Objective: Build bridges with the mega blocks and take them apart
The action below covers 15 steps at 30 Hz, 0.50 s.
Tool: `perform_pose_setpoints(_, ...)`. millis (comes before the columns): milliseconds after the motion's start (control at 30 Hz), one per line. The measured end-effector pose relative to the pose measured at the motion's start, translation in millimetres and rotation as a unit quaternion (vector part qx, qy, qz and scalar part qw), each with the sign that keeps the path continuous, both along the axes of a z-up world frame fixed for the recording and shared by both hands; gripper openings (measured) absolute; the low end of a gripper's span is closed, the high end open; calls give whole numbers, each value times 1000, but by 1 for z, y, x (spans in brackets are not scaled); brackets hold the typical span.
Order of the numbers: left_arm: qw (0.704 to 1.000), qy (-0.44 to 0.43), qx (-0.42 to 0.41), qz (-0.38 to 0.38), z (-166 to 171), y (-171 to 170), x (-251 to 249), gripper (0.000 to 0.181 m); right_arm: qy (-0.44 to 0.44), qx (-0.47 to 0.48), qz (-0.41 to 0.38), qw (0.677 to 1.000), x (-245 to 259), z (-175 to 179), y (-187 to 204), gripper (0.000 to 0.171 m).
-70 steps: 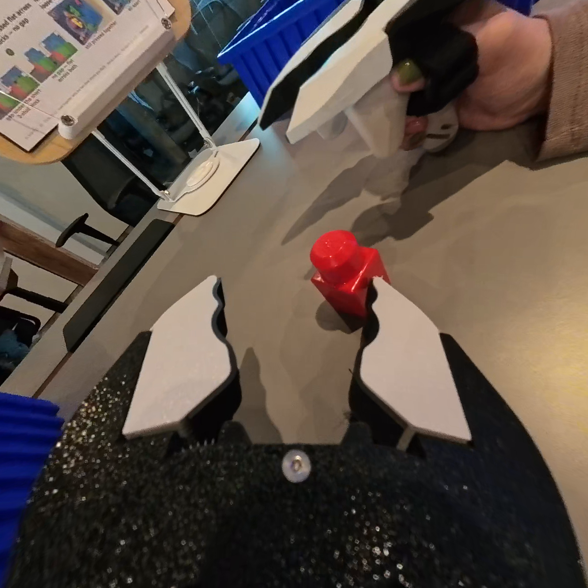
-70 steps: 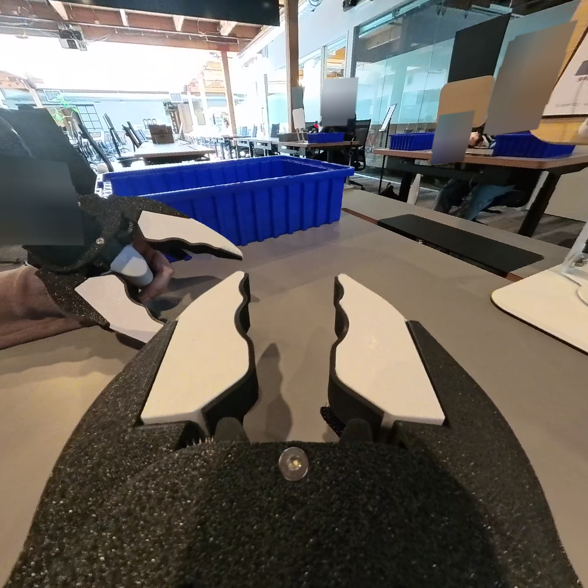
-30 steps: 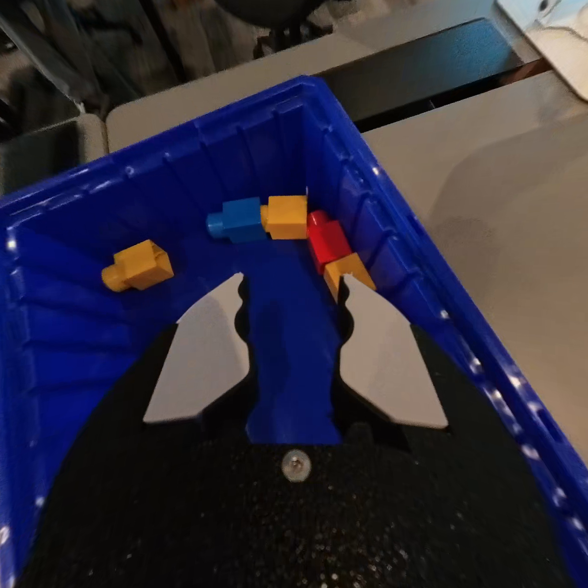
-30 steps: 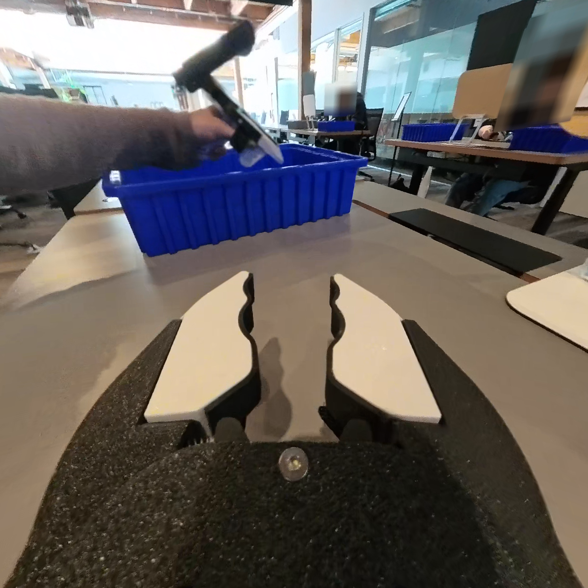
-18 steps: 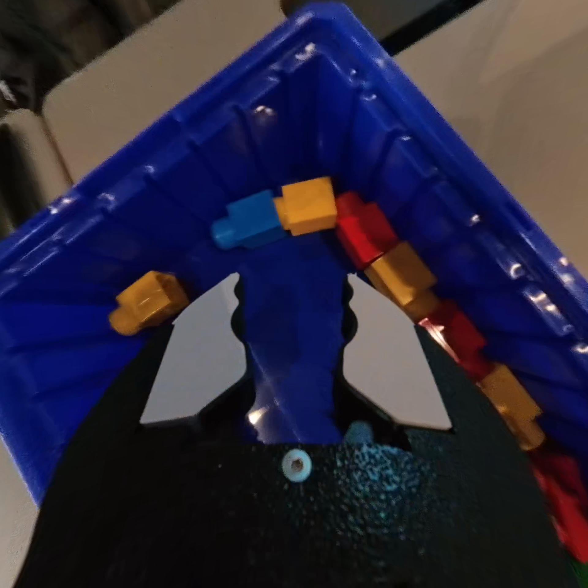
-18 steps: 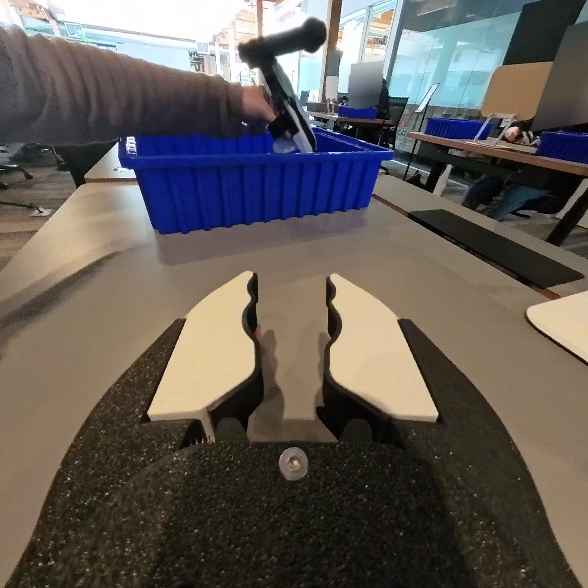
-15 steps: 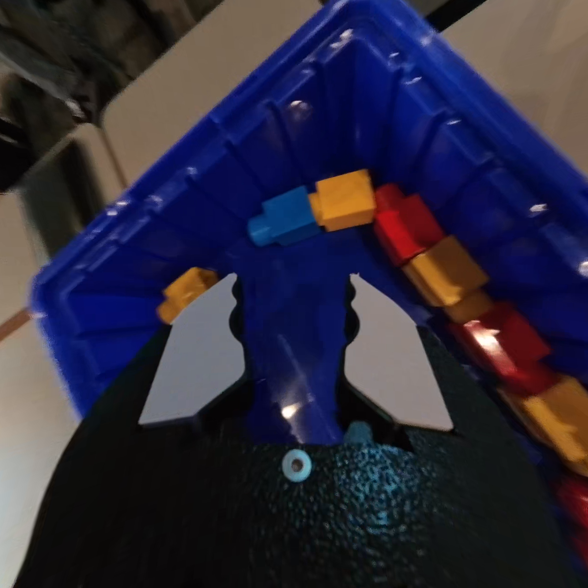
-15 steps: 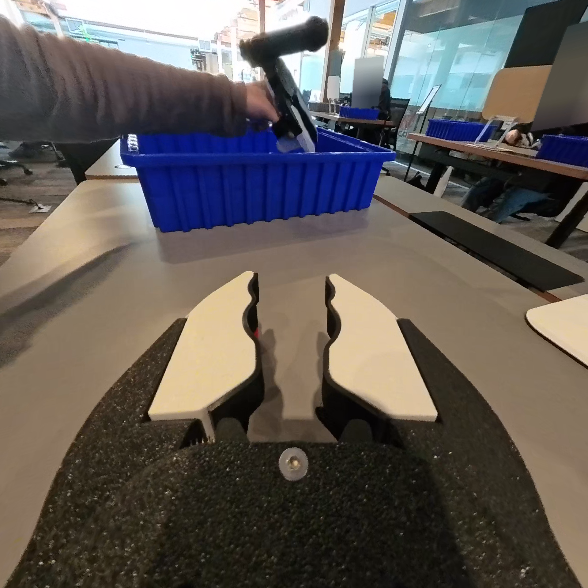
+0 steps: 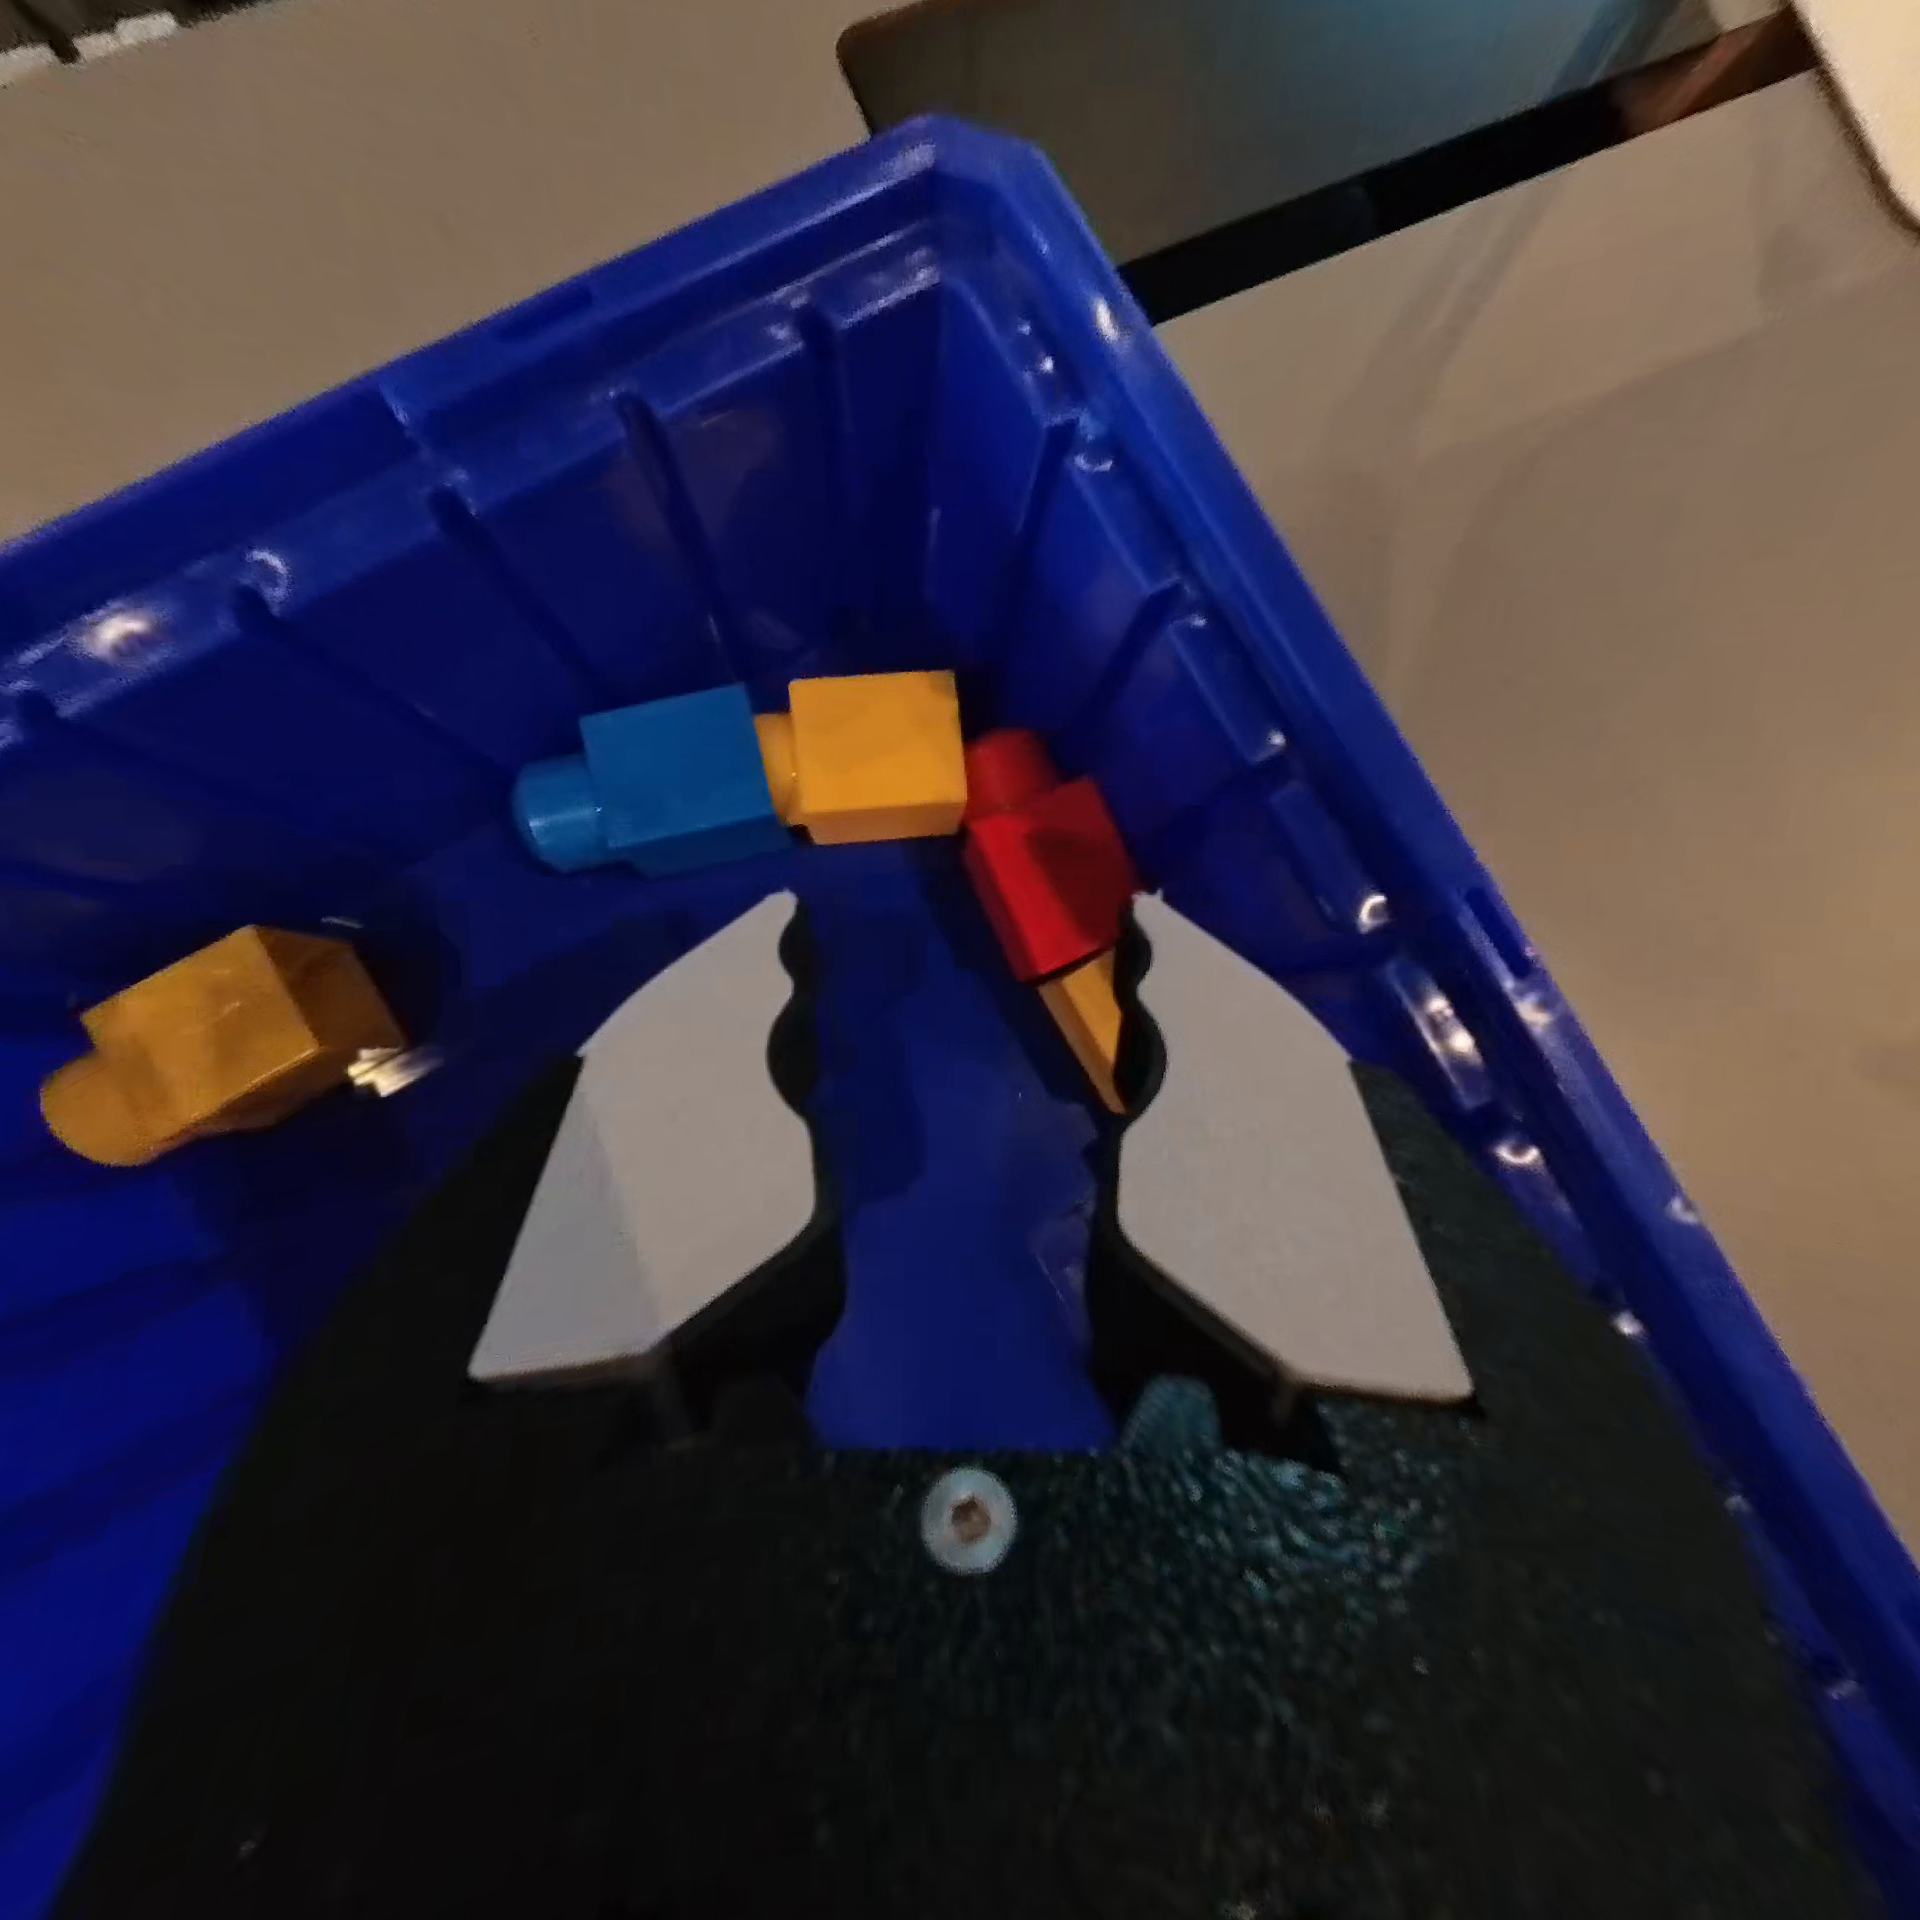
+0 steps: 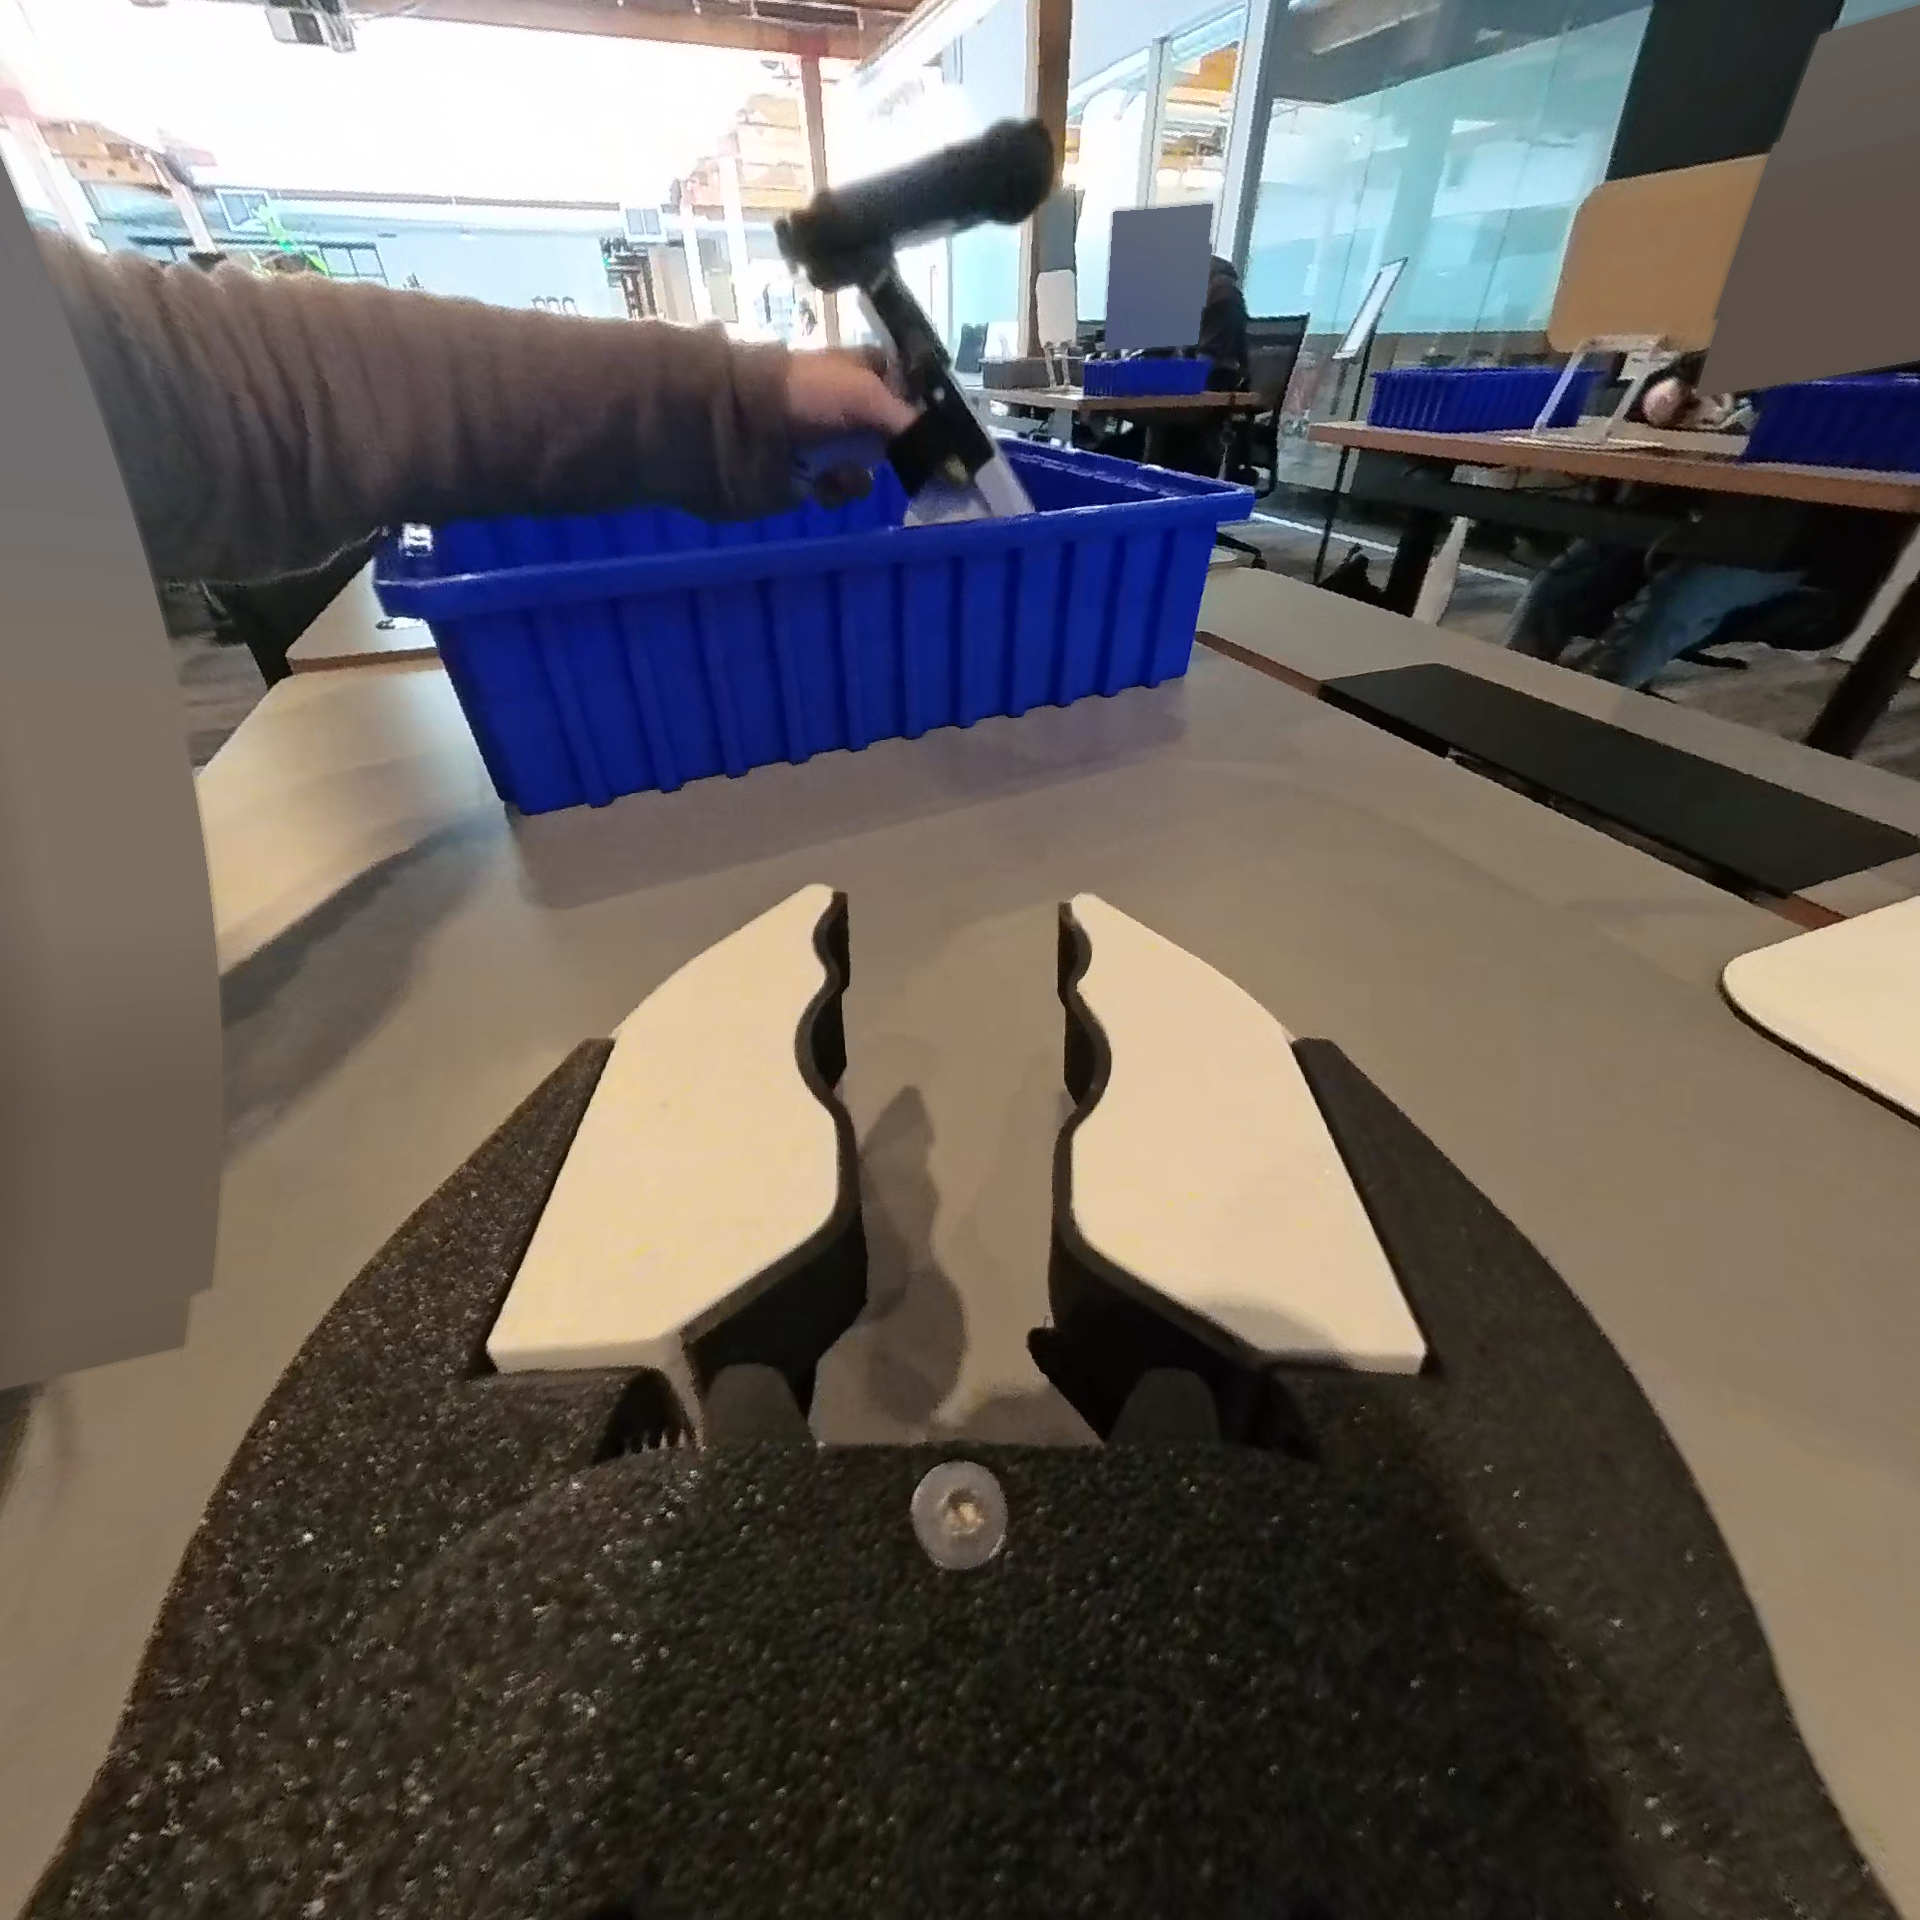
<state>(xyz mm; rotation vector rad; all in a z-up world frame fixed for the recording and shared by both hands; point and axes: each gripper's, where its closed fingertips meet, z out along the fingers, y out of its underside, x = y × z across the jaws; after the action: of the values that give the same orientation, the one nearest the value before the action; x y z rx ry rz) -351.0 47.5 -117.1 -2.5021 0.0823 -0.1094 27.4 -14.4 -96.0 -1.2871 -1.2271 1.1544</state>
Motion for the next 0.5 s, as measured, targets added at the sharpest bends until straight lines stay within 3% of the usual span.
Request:
perform_pose_setpoints(233, 999, -27, -44, 15, -22, 9, 2, 56, 15, -26, -10, 1000, 3, 3, 7, 38)
perform_pose_setpoints(333, 998, 15, -65, 11, -30, 10, -1, 56, 18, -28, -12, 999, 3, 4, 8, 38)
perform_pose_setpoints(500, 995, 49, -79, 17, -35, 13, 0, 74, 17, -26, -11, 999, 3, 3, 7, 38)
